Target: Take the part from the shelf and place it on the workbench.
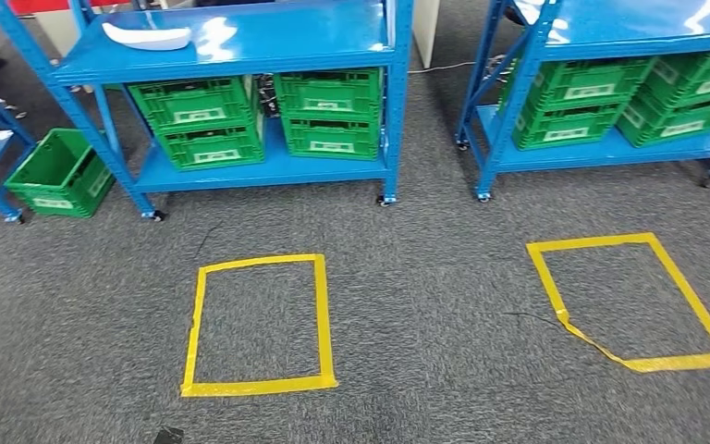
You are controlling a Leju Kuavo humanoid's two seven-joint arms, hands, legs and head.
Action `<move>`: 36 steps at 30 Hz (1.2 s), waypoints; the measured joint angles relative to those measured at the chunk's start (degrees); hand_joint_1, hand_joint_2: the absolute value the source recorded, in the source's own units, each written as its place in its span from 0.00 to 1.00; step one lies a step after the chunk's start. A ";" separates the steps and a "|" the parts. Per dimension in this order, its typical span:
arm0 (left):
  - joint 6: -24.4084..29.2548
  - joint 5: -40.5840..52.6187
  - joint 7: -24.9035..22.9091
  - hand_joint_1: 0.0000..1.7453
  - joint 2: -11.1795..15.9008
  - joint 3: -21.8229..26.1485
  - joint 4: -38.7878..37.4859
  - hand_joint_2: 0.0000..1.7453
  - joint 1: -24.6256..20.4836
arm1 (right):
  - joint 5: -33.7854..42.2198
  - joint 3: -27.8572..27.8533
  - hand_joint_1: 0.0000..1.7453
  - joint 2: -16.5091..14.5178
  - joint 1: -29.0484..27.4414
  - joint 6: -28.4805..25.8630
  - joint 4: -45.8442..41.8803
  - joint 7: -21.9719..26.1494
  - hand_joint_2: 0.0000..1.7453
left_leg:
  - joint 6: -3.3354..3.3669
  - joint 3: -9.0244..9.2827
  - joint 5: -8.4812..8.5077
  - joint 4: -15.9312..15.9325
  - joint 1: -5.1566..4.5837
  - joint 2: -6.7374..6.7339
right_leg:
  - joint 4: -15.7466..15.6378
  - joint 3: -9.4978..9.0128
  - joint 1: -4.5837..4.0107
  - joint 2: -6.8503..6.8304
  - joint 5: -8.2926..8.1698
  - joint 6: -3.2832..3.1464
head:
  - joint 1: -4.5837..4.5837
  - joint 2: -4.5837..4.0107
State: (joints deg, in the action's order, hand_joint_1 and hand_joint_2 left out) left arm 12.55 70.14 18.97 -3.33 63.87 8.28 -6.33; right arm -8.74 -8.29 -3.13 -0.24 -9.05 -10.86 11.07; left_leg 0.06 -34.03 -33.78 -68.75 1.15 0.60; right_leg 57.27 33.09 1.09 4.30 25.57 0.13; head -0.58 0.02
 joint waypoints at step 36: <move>-0.63 0.68 -1.89 0.00 0.35 1.19 -0.47 0.00 -0.33 | -1.68 1.62 0.00 0.09 0.16 -0.37 0.09 -3.01 0.00 | 2.32 4.22 5.08 11.66 -1.07 -0.54 | -0.57 -1.27 -0.36 -3.73 0.68 1.29 | -0.02 0.00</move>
State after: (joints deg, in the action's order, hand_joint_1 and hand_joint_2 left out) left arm 11.92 70.82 17.08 -2.98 65.06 7.81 -6.66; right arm -10.42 -6.68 -3.03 -0.08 -9.42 -10.78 8.07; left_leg 2.37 -29.81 -28.70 -57.10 0.09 0.06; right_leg 56.71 31.81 0.73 0.57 26.26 1.41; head -0.60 0.02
